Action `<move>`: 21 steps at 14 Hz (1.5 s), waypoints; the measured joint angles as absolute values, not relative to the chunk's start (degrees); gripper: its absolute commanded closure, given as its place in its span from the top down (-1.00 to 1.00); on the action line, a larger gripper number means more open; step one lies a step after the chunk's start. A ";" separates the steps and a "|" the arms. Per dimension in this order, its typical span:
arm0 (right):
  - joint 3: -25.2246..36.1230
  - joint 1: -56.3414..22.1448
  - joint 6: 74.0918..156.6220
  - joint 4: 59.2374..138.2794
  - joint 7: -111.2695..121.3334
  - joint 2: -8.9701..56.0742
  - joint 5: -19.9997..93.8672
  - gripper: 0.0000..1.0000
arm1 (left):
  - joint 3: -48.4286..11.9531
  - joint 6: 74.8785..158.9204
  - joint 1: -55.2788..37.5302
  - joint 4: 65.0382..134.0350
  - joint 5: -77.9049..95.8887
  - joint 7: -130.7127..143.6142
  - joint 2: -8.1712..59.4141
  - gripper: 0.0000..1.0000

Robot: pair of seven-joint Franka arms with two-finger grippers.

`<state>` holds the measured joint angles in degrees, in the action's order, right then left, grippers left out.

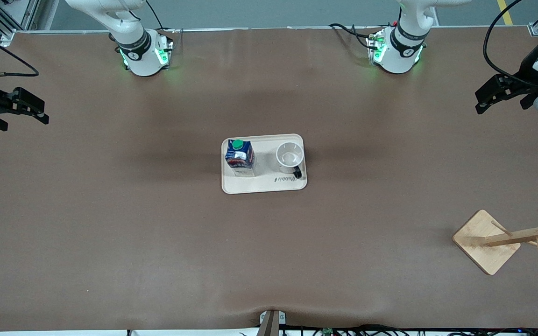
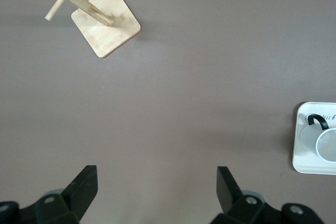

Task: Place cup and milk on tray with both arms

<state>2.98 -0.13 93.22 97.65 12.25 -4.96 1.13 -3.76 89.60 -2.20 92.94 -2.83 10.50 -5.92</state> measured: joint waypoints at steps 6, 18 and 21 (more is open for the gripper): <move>2.94 -0.13 92.72 97.95 12.25 -4.96 1.13 1.00 | -3.76 89.81 -2.18 92.92 -2.83 10.67 -5.95 1.00; 2.71 -0.14 92.72 97.95 12.28 -5.20 1.09 1.00 | -3.56 89.98 -1.99 92.01 -2.83 10.46 -5.59 1.00; 2.69 -0.14 92.74 97.90 12.28 -5.36 0.94 1.00 | -3.80 89.98 -2.15 90.93 -2.83 10.44 -4.27 1.00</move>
